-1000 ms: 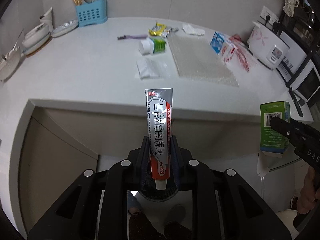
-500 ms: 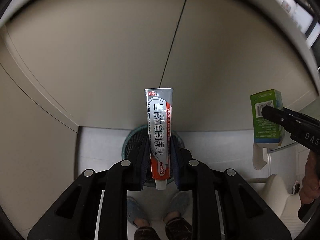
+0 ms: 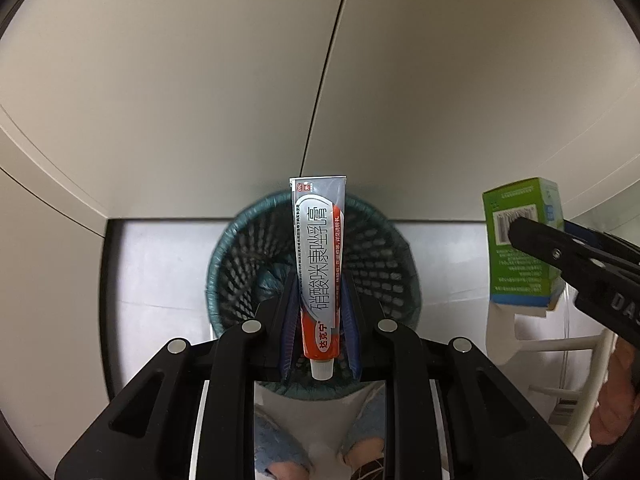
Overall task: Collect trash
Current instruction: 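Carry the toothpaste tube and medicine box down over the green wastebasket with both tools, then open the left tool dropping the tube while the right tool drops the box into the basket, then raise both open tools back up toward the counter, then grasp the white pill bottle with the left tool while the right tool grasps the red mesh net, then carry the pill bottle and red mesh net down over the wastebasket with both tools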
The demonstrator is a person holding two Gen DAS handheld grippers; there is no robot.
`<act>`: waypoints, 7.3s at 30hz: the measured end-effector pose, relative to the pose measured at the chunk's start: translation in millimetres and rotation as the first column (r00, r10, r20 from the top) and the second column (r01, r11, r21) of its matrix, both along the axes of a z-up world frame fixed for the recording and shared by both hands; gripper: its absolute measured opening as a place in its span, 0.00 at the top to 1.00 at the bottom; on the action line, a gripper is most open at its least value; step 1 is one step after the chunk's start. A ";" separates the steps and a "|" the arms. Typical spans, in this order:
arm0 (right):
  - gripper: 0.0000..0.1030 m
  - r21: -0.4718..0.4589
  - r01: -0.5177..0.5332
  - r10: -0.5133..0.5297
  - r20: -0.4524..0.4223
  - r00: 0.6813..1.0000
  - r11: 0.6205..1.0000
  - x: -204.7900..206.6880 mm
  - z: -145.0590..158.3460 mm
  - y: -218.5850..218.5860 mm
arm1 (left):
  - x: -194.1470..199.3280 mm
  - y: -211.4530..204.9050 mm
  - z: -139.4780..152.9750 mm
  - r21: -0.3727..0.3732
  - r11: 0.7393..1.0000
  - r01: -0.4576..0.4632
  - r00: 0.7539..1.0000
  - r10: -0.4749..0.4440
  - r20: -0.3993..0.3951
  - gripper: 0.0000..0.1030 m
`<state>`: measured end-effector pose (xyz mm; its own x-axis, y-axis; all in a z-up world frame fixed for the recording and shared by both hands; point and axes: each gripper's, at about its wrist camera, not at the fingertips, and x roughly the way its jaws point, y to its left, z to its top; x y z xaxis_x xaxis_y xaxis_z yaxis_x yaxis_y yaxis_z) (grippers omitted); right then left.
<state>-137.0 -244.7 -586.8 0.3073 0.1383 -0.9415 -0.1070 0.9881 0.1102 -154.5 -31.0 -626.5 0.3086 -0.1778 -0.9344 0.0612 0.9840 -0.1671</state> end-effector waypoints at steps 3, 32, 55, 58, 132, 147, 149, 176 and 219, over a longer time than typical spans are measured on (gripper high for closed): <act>0.56 -0.004 0.009 -0.009 -0.028 1.000 1.000 -4.0 -15.5 -0.1 | 2.4 -7.9 -28.4 0.008 1.000 0.021 1.000 -0.021 -0.022 0.80; 0.55 0.032 -0.066 0.067 -0.030 0.997 0.997 25.3 -51.6 71.4 | -13.1 42.8 -6.4 0.054 0.995 -0.084 0.996 0.082 0.037 0.06; 0.16 -0.021 -0.031 0.029 -0.063 0.998 0.999 25.6 -41.5 65.0 | -16.0 76.6 -21.5 0.096 0.983 -0.157 0.985 0.163 -0.063 0.06; 0.15 -0.029 -0.026 0.025 -0.037 0.999 0.999 21.5 -20.1 62.1 | -15.6 77.9 -2.9 0.092 0.983 -0.157 0.985 0.162 -0.054 0.06; 0.09 -0.087 0.151 -0.115 0.327 0.938 0.985 303.8 543.1 -119.5 | 267.8 25.4 530.4 0.140 0.950 -0.278 0.952 0.253 0.175 0.06; 0.15 -0.069 0.112 -0.099 0.161 0.982 0.991 431.2 482.7 -136.1 | 329.5 22.5 474.9 0.186 0.883 -0.431 0.901 0.432 0.036 0.06; 0.17 -0.059 0.111 -0.102 0.133 0.986 0.992 447.1 473.8 -136.6 | 334.1 25.6 469.3 0.190 0.873 -0.449 0.891 0.453 0.024 0.06; 0.79 -0.039 0.065 -0.069 -0.105 0.992 0.997 538.8 397.6 -130.9 | 354.5 48.5 430.0 0.222 0.796 -0.563 0.805 0.589 -0.070 0.26; 0.88 -0.043 0.196 -0.183 0.207 0.961 0.980 397.2 526.3 -129.0 | 290.1 33.2 536.5 0.145 0.903 -0.404 0.913 0.388 0.128 0.35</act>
